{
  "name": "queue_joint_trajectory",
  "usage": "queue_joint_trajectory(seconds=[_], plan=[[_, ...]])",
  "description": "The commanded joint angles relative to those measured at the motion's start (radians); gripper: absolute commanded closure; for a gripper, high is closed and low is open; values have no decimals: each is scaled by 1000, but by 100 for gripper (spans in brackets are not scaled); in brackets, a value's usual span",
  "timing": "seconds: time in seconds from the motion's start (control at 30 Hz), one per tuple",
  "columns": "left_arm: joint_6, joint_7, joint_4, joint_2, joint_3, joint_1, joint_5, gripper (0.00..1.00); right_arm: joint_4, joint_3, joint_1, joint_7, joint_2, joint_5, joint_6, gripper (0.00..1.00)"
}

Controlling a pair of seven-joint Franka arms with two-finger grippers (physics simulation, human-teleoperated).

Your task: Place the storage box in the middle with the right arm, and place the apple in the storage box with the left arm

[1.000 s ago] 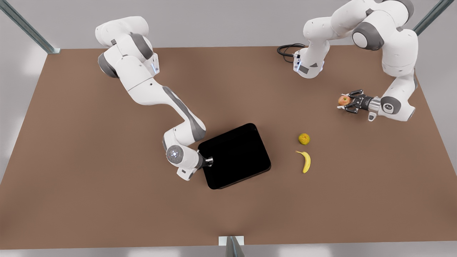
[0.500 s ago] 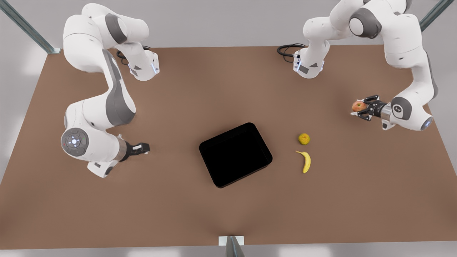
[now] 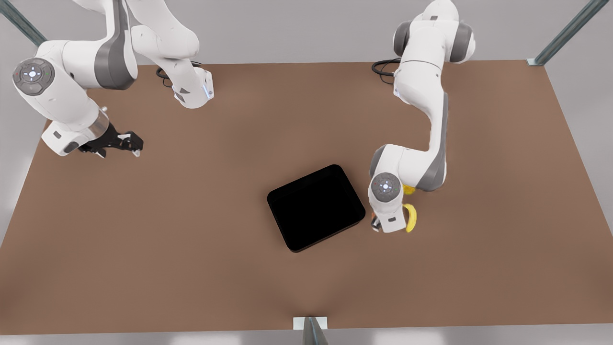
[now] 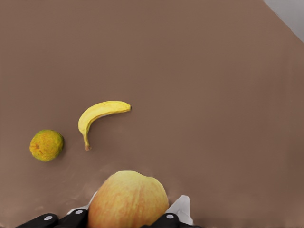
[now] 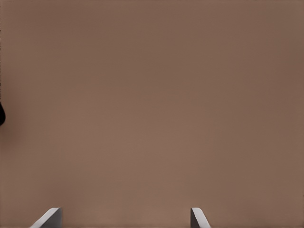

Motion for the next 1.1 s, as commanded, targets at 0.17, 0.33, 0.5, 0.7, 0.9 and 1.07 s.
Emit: queue_joint_trajectory(seconds=[0.17,0.33,0.5,0.7,0.9,1.07], plan=[[98,-198,138,92,-33,-45,-483,65,2,-2,-13,-2,-3,1,-12,0],[98,-193,137,99,-33,-50,-470,65,-3,-2,-21,-12,0,1,-13,0],[97,-181,134,107,-33,-53,-443,0,-4,-2,-26,-12,0,1,-13,0],[97,-182,131,107,-33,-56,-441,0,-6,-2,-26,-12,2,1,-13,0],[97,-192,131,105,-33,-64,-440,0,-6,-2,-27,-12,2,1,-21,0],[67,8,129,42,-24,-44,-318,0,-6,-2,-35,-12,2,1,-23,0]])
